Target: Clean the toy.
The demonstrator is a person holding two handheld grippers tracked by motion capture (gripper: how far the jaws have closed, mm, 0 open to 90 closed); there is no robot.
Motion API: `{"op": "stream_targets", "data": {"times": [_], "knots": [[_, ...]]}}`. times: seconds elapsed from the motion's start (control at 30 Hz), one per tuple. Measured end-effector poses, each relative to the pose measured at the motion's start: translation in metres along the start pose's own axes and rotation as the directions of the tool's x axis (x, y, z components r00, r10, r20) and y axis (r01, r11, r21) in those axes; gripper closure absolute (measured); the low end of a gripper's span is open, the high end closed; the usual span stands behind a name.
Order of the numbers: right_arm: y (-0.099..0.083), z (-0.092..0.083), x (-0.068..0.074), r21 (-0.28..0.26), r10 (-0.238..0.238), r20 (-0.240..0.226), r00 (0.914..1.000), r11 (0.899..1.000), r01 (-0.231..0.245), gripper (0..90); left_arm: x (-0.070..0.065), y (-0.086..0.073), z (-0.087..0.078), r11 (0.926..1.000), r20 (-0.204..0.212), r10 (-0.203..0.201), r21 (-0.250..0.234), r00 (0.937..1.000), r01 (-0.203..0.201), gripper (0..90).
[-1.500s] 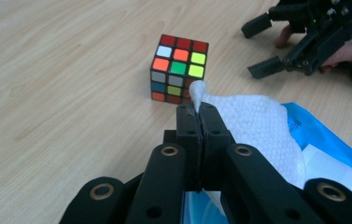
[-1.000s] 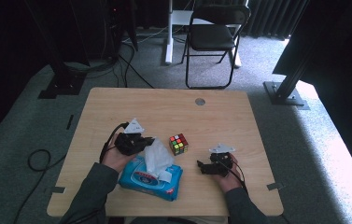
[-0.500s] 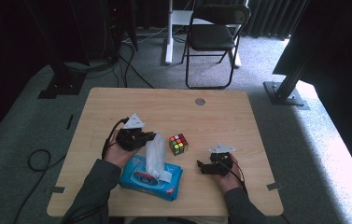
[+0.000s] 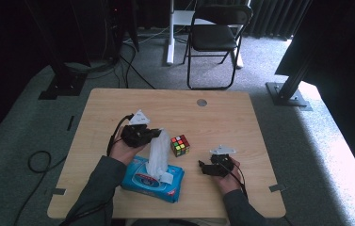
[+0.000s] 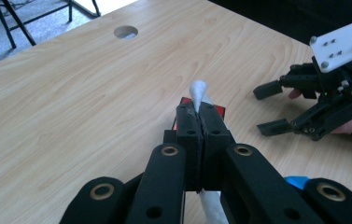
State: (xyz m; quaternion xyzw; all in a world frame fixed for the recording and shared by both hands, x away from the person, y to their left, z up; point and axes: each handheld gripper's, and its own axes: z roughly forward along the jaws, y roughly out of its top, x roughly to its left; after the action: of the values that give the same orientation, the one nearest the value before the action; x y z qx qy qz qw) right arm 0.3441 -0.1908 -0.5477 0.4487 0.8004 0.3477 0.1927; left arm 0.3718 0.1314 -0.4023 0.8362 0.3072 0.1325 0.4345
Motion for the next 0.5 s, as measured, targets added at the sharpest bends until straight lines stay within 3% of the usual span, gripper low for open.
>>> {"op": "stream_targets", "data": {"times": [0.17,0.3,0.5], "knots": [[0.002,-0.002,0.002,0.017,-0.022,-0.018,0.9996,1.000,0.022,34.5,0.001,0.009,-0.001,0.9996,0.003,-0.001,-0.028,1.0000,0.001,89.0],[0.005,-0.004,0.006,0.020,-0.062,-0.034,0.9975,0.998,0.062,48.9,0.003,0.015,0.000,0.9991,0.005,-0.002,-0.042,1.0000,0.002,89.0],[0.009,-0.008,0.014,-0.012,-0.104,-0.015,0.9945,0.995,0.104,50.4,0.004,0.022,0.006,0.9990,0.015,0.003,-0.045,0.9999,-0.002,89.1]]}}
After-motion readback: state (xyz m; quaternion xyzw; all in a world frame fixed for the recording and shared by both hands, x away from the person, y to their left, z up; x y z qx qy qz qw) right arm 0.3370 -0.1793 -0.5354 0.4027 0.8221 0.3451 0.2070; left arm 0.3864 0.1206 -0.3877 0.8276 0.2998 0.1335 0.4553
